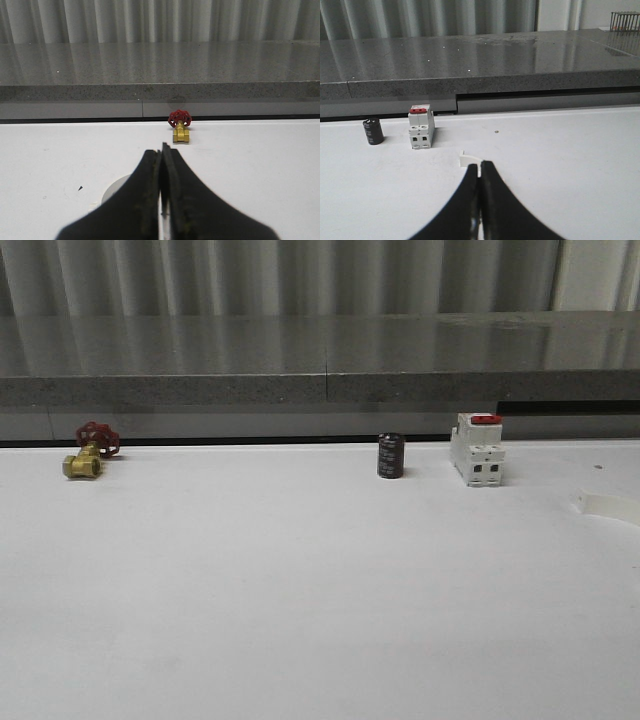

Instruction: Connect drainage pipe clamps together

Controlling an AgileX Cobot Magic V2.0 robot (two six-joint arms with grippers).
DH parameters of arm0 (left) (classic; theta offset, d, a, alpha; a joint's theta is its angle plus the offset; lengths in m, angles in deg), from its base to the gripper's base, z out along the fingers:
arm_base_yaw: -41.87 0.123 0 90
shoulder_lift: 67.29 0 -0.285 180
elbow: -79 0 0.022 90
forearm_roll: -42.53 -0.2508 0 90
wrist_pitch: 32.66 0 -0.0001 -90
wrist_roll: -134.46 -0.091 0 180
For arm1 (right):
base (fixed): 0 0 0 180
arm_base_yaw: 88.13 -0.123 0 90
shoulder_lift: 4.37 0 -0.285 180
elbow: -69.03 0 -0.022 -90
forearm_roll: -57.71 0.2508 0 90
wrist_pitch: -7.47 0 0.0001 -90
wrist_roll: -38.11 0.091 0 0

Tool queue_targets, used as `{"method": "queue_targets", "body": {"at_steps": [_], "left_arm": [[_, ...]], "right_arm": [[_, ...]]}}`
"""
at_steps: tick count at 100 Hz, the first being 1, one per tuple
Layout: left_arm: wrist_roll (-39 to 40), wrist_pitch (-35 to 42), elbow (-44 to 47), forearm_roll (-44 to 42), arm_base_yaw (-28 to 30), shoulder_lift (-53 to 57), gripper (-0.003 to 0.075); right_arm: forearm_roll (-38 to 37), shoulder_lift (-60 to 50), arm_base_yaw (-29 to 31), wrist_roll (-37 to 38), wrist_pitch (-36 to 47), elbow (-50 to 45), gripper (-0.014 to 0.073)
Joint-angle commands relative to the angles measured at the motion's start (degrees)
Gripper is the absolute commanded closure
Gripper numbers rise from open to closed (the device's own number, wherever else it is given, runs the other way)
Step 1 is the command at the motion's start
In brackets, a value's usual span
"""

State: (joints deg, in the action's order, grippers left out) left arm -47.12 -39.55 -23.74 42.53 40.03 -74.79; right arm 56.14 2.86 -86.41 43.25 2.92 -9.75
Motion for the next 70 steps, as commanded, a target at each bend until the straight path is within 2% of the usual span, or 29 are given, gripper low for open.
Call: {"method": "queue_targets", "body": {"at_steps": [1, 45, 70], "left_arm": [[0.71, 5.32, 2.58, -0.31, -0.50, 1.57, 0.0741], [0.71, 5.84, 0.34, -0.66, -0.50, 0.32, 0.0741], [0.71, -7.80, -12.19, -1.94, -0.50, -8.95, 0.0741]], "right_arm": [[-0.32, -1.12, 0.20, -0.54, 4.18, 0.94, 0.0660], [-0.32, -1.12, 0.20, -0.54, 4.18, 0.94, 0.0660], [-0.32, -1.12, 0.20, -0.54, 4.18, 0.94, 0.0660]]}}
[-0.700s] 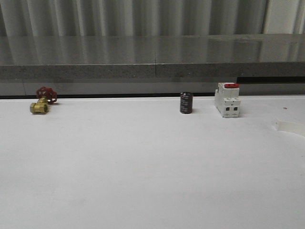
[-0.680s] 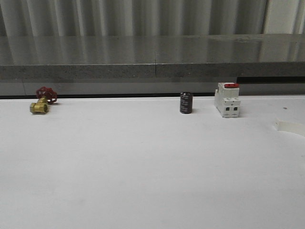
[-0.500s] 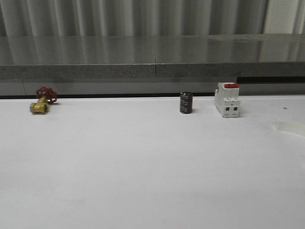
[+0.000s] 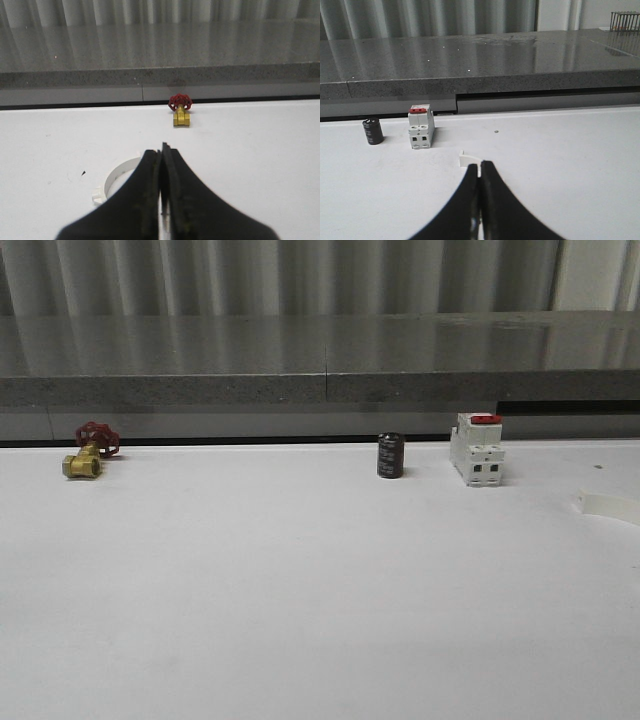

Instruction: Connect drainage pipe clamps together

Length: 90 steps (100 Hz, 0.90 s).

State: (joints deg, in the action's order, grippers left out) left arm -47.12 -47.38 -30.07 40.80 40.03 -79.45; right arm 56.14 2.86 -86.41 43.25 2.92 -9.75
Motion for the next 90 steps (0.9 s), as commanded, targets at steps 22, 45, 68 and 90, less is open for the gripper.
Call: {"method": "queue_targets", "body": {"at_steps": [22, 45, 68, 90], "left_arm": [[0.71, -7.00, -15.07, 0.15, -0.50, -16.84, 0.0733], [0.71, -10.11, -22.09, 0.15, -0.50, -29.80, 0.0333], [0.71, -9.03, -27.58, 0.30, -0.50, -40.89, 0.0253], [1.57, -17.62, -36.75, 2.61, -0.50, -52.83, 0.0261]], "right_arm": [[-0.32, -1.12, 0.20, -0.54, 4.18, 0.94, 0.0660], [-0.32, -1.12, 0.20, -0.54, 4.18, 0.94, 0.0660], [-0.32, -1.12, 0.20, -0.54, 4.18, 0.94, 0.0660], [-0.32, -1.12, 0.20, -0.54, 4.18, 0.94, 0.0660]]}}
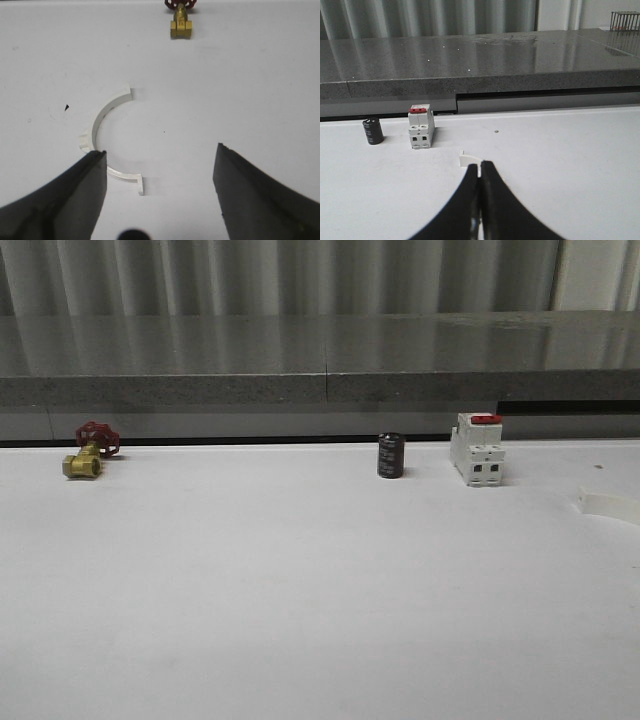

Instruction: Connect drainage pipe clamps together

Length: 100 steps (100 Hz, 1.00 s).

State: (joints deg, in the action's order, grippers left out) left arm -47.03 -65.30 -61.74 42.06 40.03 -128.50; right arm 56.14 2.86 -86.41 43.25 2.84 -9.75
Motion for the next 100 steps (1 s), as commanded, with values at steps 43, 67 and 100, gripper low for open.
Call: {"method": "queue_targets", "body": {"at_steps": [43, 67, 100], "left_arm": [[6.44, -11.93, -22.21, 0.94, 2.88, -27.98, 0.0262], [6.44, -13.93, -26.48, 1.16, 9.61, -36.58, 0.0261], [5.99, -17.99, -32.88, 1.39, 13.89, -48.41, 0.0262]], "right_arm": [[-0.32, -1.12, 0.20, -0.54, 4.26, 0.94, 0.0660], [-0.32, -1.12, 0.20, -0.54, 4.26, 0.94, 0.0660], [-0.32, -1.12, 0.20, -0.54, 4.26, 0.94, 0.0660]]}}
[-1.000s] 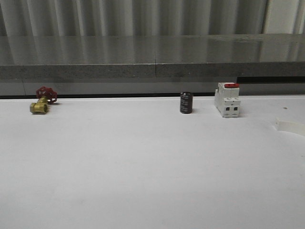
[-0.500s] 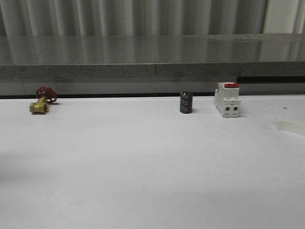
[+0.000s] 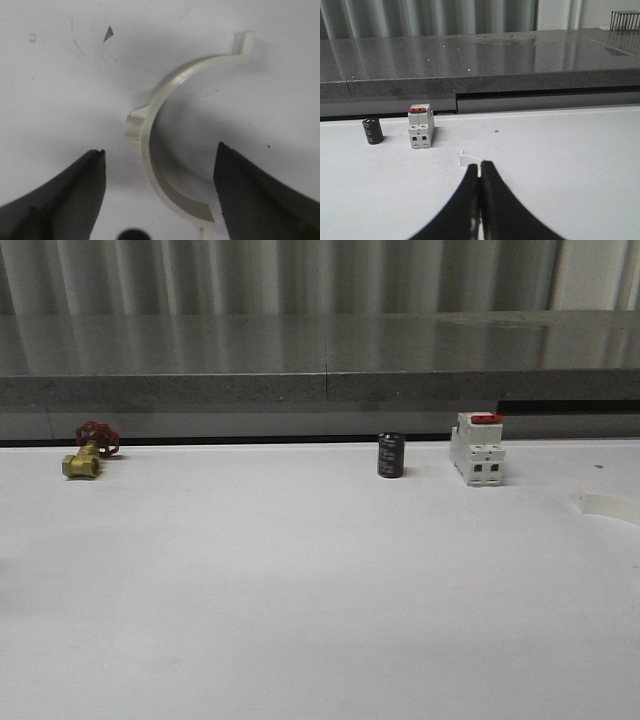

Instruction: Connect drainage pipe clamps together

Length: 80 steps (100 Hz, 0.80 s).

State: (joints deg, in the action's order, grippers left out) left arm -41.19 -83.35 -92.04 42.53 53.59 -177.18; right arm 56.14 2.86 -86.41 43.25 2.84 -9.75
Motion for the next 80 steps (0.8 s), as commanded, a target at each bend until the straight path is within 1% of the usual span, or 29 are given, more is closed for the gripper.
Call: {"method": "queue_targets", "body": {"at_steps": [1, 23, 36, 42, 45, 49, 51, 52, 63, 70, 74, 80], "left_arm": [[0.15, 0.06, -2.79, 0.92, 0.32, -0.13, 0.0262], [0.15, 0.31, -4.04, 0.92, 0.32, -5.33, 0.0262], [0.15, 1.11, -4.08, 0.80, 0.32, -6.68, 0.0262], [0.15, 2.05, -4.08, 0.80, 0.32, -6.68, 0.0274], [0.15, 2.46, -4.08, 0.80, 0.32, -6.68, 0.0295], [0.15, 2.63, -4.08, 0.80, 0.32, -6.68, 0.0343], [0.15, 2.63, -4.08, 0.80, 0.32, -6.68, 0.0386], [0.15, 2.63, -4.08, 0.80, 0.32, -6.68, 0.0386], [0.15, 2.63, -4.08, 0.80, 0.32, -6.68, 0.0589], [0.15, 2.85, -4.08, 0.92, 0.32, -6.68, 0.0676], [0.15, 2.86, -4.08, 1.04, 0.32, -6.54, 0.0699], [0.15, 2.86, -4.44, 1.20, -0.44, -5.80, 0.0708]], "right_arm": [[-0.32, -1.12, 0.20, -0.54, 4.26, 0.94, 0.0660], [-0.32, -1.12, 0.20, -0.54, 4.26, 0.94, 0.0660], [-0.32, -1.12, 0.20, -0.54, 4.26, 0.94, 0.0660], [-0.32, -1.12, 0.20, -0.54, 4.26, 0.94, 0.0660], [-0.32, -1.12, 0.20, -0.54, 4.26, 0.94, 0.0660], [-0.32, -1.12, 0.20, -0.54, 4.26, 0.94, 0.0660], [-0.32, -1.12, 0.20, -0.54, 4.26, 0.94, 0.0660], [-0.32, -1.12, 0.20, -0.54, 4.26, 0.94, 0.0660], [-0.32, -1.12, 0.20, -0.54, 4.26, 0.94, 0.0660], [-0.32, -1.12, 0.20, -0.54, 4.26, 0.94, 0.0660], [-0.32, -1.12, 0.20, -0.54, 4.26, 0.94, 0.0660], [-0.32, -1.12, 0.20, -0.54, 4.26, 0.94, 0.0660]]}}
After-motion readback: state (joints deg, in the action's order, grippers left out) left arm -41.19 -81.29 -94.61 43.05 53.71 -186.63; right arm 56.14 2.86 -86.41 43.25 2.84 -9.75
